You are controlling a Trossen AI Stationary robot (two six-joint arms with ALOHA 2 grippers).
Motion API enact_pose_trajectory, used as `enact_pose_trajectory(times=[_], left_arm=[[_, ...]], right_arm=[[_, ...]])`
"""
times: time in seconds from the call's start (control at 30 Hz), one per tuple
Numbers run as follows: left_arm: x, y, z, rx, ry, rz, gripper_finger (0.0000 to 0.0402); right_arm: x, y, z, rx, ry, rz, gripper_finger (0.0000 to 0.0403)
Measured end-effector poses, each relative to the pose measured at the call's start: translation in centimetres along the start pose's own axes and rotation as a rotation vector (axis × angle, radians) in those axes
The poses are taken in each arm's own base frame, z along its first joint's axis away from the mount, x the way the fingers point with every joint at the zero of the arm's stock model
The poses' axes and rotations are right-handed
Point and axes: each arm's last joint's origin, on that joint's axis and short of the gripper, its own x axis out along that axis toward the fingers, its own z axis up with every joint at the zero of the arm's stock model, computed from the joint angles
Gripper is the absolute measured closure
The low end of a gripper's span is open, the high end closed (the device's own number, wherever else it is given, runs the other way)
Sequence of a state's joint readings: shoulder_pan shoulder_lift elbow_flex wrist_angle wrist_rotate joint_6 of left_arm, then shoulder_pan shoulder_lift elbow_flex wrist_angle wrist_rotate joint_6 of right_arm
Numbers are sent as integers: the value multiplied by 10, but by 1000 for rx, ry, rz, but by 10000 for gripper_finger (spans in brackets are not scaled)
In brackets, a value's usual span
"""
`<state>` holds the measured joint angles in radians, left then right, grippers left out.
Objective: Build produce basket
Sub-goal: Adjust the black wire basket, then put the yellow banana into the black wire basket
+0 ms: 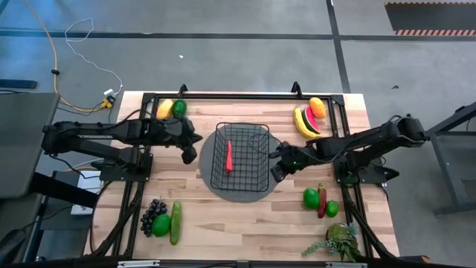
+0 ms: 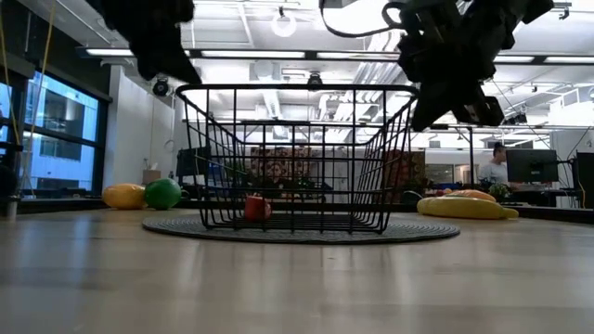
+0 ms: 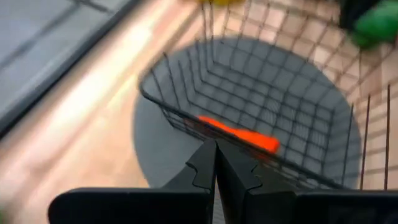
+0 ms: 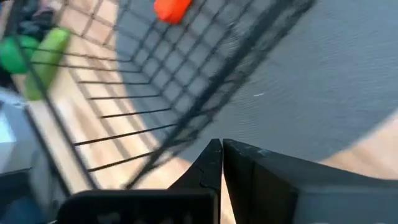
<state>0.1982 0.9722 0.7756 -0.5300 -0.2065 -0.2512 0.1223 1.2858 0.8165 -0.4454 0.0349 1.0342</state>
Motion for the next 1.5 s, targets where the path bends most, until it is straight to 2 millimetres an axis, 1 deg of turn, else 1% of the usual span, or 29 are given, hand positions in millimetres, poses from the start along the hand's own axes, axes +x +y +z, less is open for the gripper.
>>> enact_pose_trajectory(times=[0.13,0.2,0.23,0.3,0.37,0.47,0.57,0.63,0.7,0.77,0.97,1.03,1.1,1.17,1.23,1.5], left_arm=[[23,-5,-9,15,32,-70,401],[28,-6,-12,-4,24,-91,401],[27,-7,-9,-14,-9,-108,401],[21,-8,0,-28,-105,-136,401],[9,-7,9,-29,-221,-162,401],[-9,-7,21,-4,-389,-188,401],[-19,-5,28,-4,-492,-178,401],[-22,-4,30,-24,-522,-160,401],[-22,-4,30,-42,-524,-148,401],[-22,-4,30,-58,-524,-150,401],[-19,-4,29,-60,-508,-146,401],[-18,-5,29,-61,-502,-146,401],[-17,-5,29,-64,-496,-152,401],[-17,-5,29,-65,-499,-153,401],[-17,-5,29,-65,-497,-153,401],[-17,-4,28,-64,-491,-143,401]], right_arm=[[-18,-12,10,-33,-62,-49,403],[-28,-18,15,-57,-102,-78,403],[-34,-22,17,-68,-121,-95,403],[-46,-30,21,-71,-170,-133,403],[-60,-40,25,-44,-234,-184,403],[-79,-51,32,-7,-341,-216,403],[-92,-62,41,-12,-393,-229,402],[-95,-72,47,-15,-380,-253,397],[-94,-85,52,-14,-320,-298,381],[-90,-98,56,-8,-240,-354,355],[-67,-135,68,17,27,-534,241],[-57,-145,71,0,112,-573,207],[-48,-152,75,-32,174,-592,182],[-41,-158,78,-50,207,-600,166],[-34,-161,81,-61,217,-600,159],[-10,-171,85,-91,301,-622,157]])
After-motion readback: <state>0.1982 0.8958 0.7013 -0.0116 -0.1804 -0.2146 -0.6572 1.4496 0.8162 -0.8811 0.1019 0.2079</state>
